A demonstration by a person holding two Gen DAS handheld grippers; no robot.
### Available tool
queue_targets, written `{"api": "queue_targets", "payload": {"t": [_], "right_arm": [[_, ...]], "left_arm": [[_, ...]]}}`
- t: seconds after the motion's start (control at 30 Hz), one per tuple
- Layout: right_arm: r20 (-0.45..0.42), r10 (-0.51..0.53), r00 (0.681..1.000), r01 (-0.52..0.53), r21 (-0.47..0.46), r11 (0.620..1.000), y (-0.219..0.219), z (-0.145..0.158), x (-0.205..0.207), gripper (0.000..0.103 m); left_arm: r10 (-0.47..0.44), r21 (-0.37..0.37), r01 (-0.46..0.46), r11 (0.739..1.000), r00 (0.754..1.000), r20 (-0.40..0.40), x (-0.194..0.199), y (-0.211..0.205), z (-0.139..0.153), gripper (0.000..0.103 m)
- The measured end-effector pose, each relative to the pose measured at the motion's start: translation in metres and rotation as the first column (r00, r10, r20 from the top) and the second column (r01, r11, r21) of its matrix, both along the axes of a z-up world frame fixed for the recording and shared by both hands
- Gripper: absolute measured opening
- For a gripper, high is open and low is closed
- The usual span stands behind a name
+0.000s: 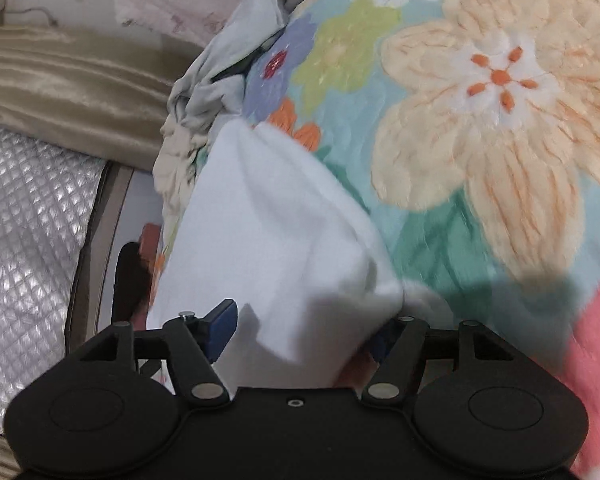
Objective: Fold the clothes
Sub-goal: 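Pinch the shirt edge with the right gripper while the left gripper pinches beside it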
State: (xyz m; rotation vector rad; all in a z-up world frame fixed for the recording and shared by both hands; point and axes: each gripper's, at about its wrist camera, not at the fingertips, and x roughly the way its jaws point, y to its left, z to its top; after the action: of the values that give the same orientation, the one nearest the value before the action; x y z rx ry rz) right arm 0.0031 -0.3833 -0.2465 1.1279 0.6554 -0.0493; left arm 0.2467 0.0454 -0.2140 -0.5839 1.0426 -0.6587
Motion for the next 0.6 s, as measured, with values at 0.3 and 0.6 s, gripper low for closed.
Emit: {"api": "queue_targets", "payload": {"t": [0.3,0.6], "right_arm": [[0.091,0.170,0.981,-0.095,-0.537,0.838,0.027,0.076,0.006,0.019],[-0.036,0.098,0.995,-0.102,-0.531,0.841,-0.002,0.057,0.001,0.044]], "left_arm": [[-0.253,0.295,0.179,0.938,0.939,0.234,-0.056,-0.072,0.049,0.016],[-0.176,0.322,0.110,0.940,0.967,0.185,-0.055,-0.086,0.030,0.058]]}}
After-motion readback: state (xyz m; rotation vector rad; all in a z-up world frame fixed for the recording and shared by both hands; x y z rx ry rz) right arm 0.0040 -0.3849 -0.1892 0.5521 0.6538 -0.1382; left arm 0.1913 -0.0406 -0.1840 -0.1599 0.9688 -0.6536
